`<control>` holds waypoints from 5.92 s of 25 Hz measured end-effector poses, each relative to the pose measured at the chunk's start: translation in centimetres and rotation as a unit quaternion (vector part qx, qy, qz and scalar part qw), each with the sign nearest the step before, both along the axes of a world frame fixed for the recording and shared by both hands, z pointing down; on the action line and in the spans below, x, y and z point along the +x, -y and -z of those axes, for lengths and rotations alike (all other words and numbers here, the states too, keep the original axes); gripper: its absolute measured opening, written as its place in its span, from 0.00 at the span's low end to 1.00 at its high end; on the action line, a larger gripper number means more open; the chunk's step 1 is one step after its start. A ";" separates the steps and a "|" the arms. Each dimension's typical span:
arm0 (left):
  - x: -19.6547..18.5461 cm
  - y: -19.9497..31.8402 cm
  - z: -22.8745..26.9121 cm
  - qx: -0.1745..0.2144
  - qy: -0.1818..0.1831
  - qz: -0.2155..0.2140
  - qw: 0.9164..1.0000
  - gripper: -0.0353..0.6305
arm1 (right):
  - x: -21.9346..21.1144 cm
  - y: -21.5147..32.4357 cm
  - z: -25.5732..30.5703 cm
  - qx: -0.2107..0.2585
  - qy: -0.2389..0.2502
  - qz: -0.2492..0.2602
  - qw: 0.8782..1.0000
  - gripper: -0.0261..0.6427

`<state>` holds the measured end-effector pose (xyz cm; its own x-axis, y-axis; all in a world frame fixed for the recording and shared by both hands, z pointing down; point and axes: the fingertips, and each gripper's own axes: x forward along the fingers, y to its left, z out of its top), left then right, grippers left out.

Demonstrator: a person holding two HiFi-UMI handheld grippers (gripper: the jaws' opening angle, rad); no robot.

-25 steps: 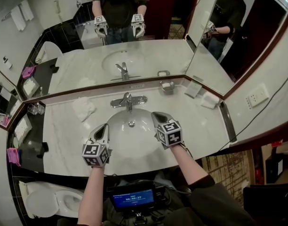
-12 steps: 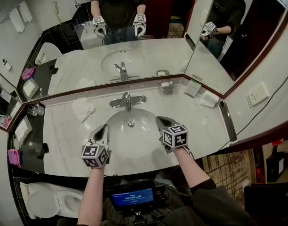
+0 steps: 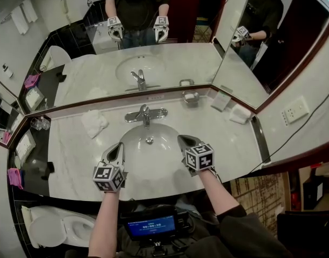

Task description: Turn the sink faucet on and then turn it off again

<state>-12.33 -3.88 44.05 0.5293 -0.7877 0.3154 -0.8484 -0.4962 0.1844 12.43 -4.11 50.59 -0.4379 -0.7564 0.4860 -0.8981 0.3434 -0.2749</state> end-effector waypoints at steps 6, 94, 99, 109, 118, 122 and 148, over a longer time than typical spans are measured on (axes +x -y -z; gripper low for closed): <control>0.2 0.1 -0.1 -0.001 0.003 0.000 1.000 0.05 | -1.2 0.5 0.0 0.047 -0.119 0.053 0.990 0.07; -0.5 8.1 -9.9 -0.027 -0.008 0.056 0.998 0.05 | -19.0 21.9 -9.6 0.172 -0.307 0.338 0.873 0.18; -0.5 8.2 -9.5 -0.026 -0.006 0.055 0.998 0.05 | -18.4 22.6 -9.2 0.144 -0.263 0.325 0.897 0.18; -0.9 7.8 -9.1 -0.022 -0.003 0.057 0.998 0.05 | -18.0 22.8 -9.2 0.131 -0.242 0.321 0.906 0.18; -0.8 7.0 -8.4 -0.028 0.004 0.051 0.998 0.05 | -17.7 22.8 -9.4 0.143 -0.285 0.301 0.899 0.21; -0.8 6.6 -7.6 -0.023 0.008 0.049 0.998 0.05 | -17.4 22.2 -8.6 0.163 -0.352 0.310 0.868 0.24; 2.1 1.5 0.9 0.009 0.009 -0.030 0.999 0.05 | -5.3 6.4 4.3 0.127 -0.256 0.123 0.950 0.07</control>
<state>-10.19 -5.39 43.13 0.5707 -0.7597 0.3118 -0.8197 -0.5499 0.1603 7.15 -10.51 46.26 -0.3714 -0.7836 0.4980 -0.7761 0.5565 0.2968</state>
